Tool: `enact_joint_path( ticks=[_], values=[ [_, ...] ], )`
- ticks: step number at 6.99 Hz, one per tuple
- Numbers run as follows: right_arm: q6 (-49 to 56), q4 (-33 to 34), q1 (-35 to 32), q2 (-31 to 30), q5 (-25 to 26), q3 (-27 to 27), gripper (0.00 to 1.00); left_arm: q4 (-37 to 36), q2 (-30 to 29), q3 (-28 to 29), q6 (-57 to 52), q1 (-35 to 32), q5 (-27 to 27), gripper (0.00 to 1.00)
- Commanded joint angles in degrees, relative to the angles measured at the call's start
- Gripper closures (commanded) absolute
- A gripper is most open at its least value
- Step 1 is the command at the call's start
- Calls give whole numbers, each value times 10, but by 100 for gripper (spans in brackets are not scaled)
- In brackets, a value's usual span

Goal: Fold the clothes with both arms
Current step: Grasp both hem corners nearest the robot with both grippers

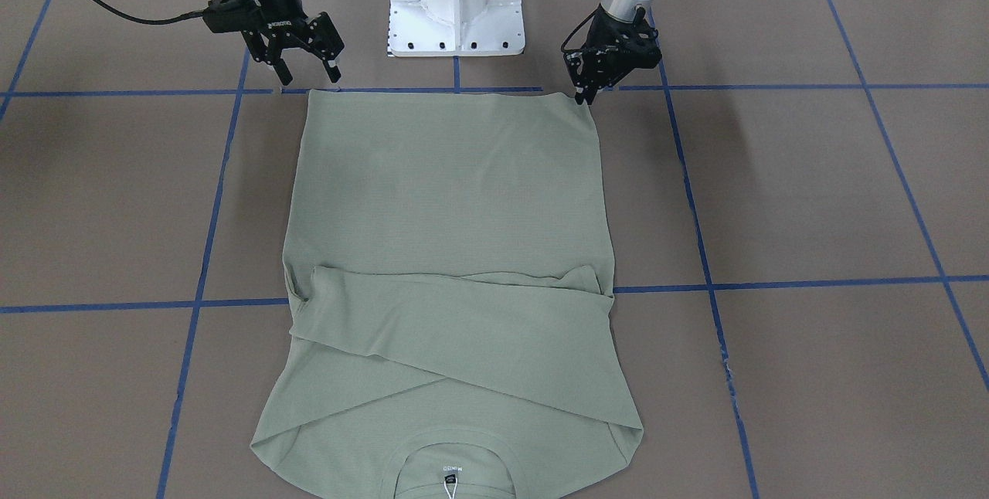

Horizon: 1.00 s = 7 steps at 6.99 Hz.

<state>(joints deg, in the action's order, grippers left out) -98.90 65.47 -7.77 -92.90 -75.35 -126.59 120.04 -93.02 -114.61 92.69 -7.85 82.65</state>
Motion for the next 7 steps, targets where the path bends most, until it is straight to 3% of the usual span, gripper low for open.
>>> enact_joint_path(
  ticks=[1,3,5,7],
  values=[
    [-5,3,5,0,8,4,5,-1,0,-10,-2,-3,0,100],
    [-87,32,5,3,3,4,26,-2,-1,-69,-1,-10,2,100],
    [-174,76,7,3,3,8,26,-2,-2,-84,-1,-35,1,100],
    [-181,77,25,19,8,41,21,0,-3,-90,-1,-40,-5,100]
  ],
)
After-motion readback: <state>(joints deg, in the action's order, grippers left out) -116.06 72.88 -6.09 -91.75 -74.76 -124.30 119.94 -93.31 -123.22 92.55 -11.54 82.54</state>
